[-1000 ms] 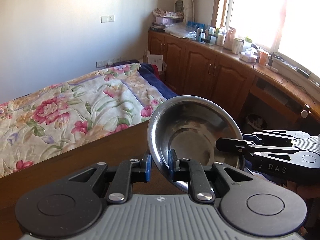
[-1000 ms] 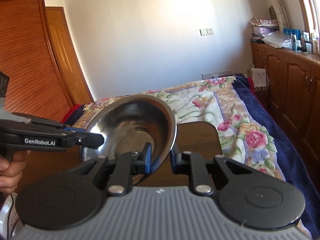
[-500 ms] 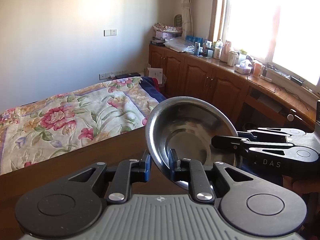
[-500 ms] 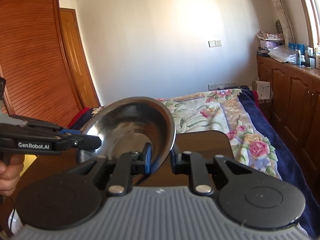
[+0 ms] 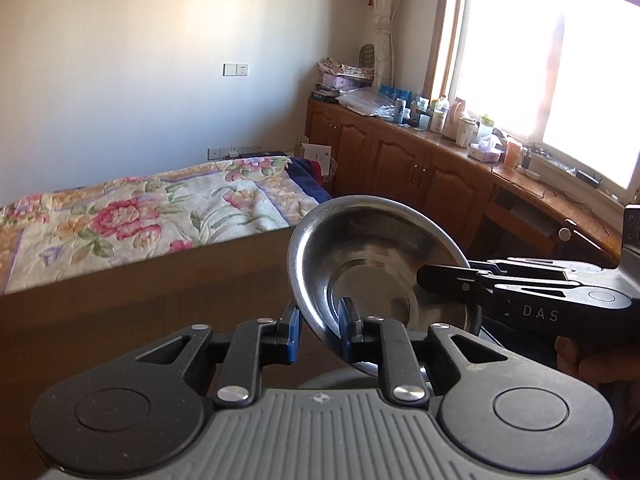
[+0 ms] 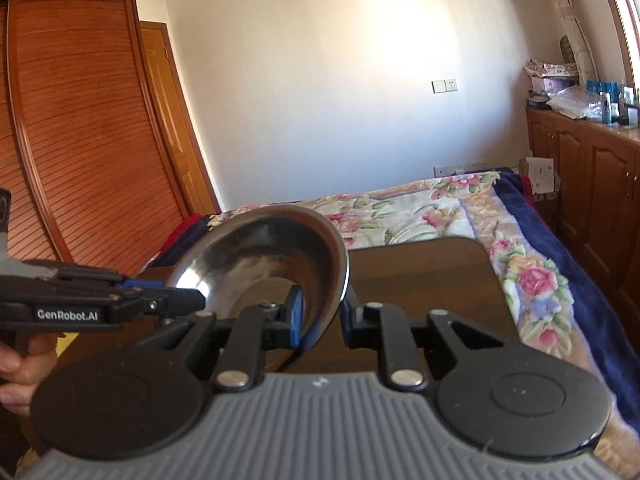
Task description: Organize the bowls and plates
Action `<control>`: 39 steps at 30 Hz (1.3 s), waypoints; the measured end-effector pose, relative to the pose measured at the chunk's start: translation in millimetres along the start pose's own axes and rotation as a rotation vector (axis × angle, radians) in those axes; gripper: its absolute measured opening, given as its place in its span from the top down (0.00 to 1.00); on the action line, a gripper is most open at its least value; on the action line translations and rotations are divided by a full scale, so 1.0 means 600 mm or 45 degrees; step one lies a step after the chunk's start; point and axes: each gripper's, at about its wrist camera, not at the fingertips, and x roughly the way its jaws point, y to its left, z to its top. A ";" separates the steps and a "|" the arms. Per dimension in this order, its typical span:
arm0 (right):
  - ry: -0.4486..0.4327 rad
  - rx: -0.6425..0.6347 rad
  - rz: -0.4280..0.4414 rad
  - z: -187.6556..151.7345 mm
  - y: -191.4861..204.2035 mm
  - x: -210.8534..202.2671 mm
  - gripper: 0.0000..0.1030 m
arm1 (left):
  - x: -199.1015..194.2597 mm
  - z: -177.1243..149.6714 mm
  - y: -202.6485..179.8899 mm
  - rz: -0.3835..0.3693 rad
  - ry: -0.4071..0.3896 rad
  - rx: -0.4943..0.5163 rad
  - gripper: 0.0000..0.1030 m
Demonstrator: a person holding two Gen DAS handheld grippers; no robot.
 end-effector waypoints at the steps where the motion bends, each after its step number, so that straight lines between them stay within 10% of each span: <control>1: 0.001 0.007 0.006 -0.008 0.002 -0.001 0.79 | -0.004 -0.007 0.000 0.000 0.002 -0.009 0.79; 39: -0.102 -0.014 0.001 -0.119 0.073 -0.060 0.79 | -0.090 -0.174 -0.036 0.131 -0.067 -0.090 0.78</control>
